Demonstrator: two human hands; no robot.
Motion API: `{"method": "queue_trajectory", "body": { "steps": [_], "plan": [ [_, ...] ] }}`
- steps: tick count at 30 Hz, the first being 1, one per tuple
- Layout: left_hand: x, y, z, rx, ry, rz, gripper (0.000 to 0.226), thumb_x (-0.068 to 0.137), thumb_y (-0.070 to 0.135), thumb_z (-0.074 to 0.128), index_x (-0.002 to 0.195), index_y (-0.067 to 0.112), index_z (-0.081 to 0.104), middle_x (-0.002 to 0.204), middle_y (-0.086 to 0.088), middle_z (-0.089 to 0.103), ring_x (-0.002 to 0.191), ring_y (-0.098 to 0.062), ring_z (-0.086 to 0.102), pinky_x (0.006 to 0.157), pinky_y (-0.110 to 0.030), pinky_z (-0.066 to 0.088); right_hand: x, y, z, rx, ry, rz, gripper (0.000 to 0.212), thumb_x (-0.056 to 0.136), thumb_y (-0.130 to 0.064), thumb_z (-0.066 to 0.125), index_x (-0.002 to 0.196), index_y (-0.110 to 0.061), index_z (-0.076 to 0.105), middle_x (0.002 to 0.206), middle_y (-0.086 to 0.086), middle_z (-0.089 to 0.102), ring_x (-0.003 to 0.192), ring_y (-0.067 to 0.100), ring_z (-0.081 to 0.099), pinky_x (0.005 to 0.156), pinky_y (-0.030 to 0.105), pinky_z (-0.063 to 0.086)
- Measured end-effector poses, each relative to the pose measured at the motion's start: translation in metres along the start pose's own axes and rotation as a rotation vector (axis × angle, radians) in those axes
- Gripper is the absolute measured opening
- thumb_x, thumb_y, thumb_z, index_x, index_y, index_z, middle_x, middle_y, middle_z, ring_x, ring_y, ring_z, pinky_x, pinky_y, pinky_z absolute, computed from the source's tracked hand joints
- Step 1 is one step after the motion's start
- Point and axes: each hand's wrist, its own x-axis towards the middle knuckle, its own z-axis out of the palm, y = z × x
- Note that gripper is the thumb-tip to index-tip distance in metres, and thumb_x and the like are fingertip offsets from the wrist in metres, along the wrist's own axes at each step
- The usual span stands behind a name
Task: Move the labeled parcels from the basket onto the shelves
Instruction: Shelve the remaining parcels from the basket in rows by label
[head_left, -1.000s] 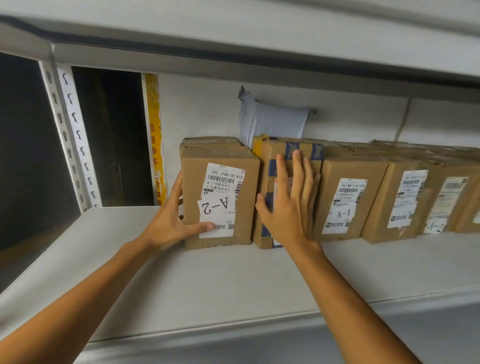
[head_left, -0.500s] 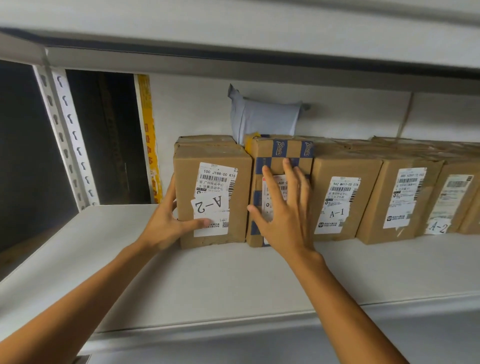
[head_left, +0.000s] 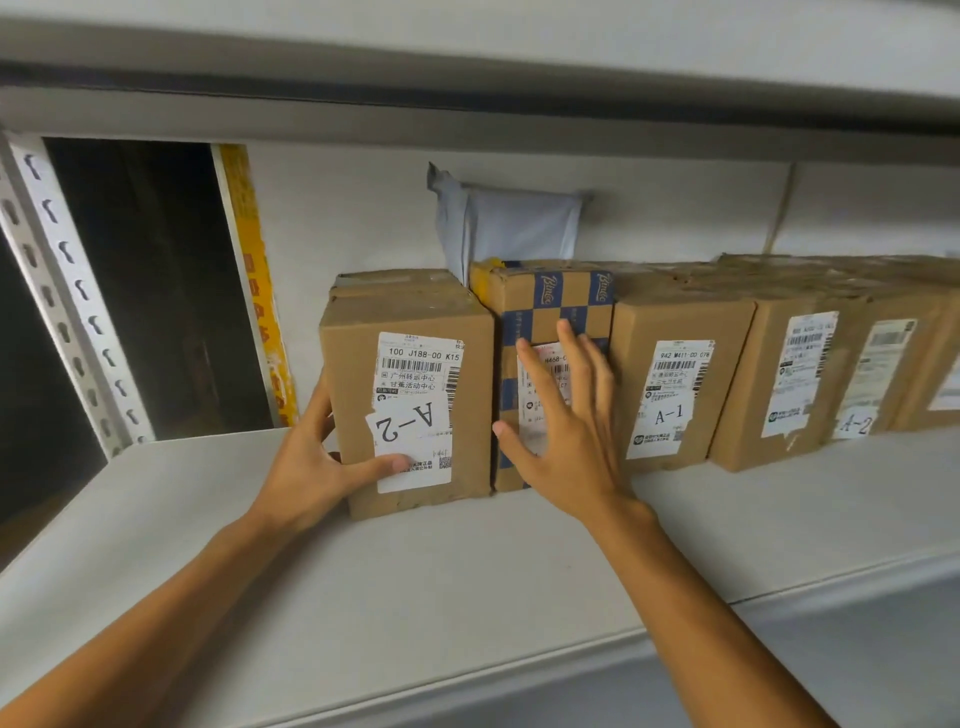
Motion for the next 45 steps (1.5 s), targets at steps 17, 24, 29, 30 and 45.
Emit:
{"method": "queue_trajectory", "body": {
  "steps": [17, 24, 29, 30, 45],
  "plan": [
    [-0.010, 0.014, -0.003, 0.035, -0.026, -0.016, 0.107, 0.062, 0.029, 0.086, 0.147, 0.034, 0.022, 0.128, 0.008, 0.057, 0.113, -0.013, 0.054, 0.076, -0.016, 0.047, -0.006, -0.034, -0.020, 0.091, -0.090, 0.140, 0.065, 0.083, -0.026, 0.067, 0.143, -0.018, 0.043, 0.149, 0.010, 0.029, 0.131, 0.033, 0.033, 0.106, 0.047, 0.040],
    [-0.027, 0.025, -0.020, 0.093, -0.059, -0.171, 0.089, 0.073, 0.025, 0.081, 0.145, 0.030, 0.030, 0.131, -0.001, 0.056, 0.112, -0.022, 0.058, 0.084, -0.034, 0.054, 0.005, -0.045, -0.047, 0.180, -0.275, 0.185, 0.048, 0.089, -0.025, 0.061, 0.135, -0.016, 0.051, 0.133, 0.006, 0.040, 0.117, 0.027, 0.050, 0.090, 0.043, 0.050],
    [-0.046, 0.034, -0.025, 0.143, -0.002, -0.227, 0.062, 0.088, 0.018, 0.067, 0.142, 0.023, 0.036, 0.135, -0.009, 0.052, 0.112, -0.029, 0.057, 0.085, -0.041, 0.054, -0.001, -0.047, -0.058, 0.278, -0.413, 0.199, 0.042, 0.092, -0.027, 0.058, 0.133, -0.018, 0.052, 0.129, 0.004, 0.048, 0.118, 0.024, 0.049, 0.091, 0.039, 0.048],
    [-0.050, 0.038, -0.022, 0.170, 0.008, -0.226, 0.060, 0.089, 0.018, 0.065, 0.141, 0.021, 0.036, 0.135, -0.010, 0.052, 0.113, -0.030, 0.057, 0.087, -0.043, 0.053, -0.004, -0.045, -0.060, 0.288, -0.455, 0.196, 0.042, 0.093, -0.028, 0.058, 0.134, -0.019, 0.051, 0.130, 0.004, 0.048, 0.119, 0.023, 0.048, 0.092, 0.039, 0.047],
    [-0.067, 0.057, 0.014, 0.163, 0.012, -0.170, 0.029, 0.089, 0.003, 0.061, 0.116, 0.012, 0.058, 0.122, -0.006, 0.062, 0.114, -0.029, 0.058, 0.086, -0.034, 0.051, -0.016, -0.022, -0.067, 0.450, -0.679, 0.216, 0.055, 0.094, -0.029, 0.056, 0.146, -0.019, 0.040, 0.152, -0.001, 0.038, 0.140, 0.018, 0.033, 0.114, 0.033, 0.029]
  ]
}}
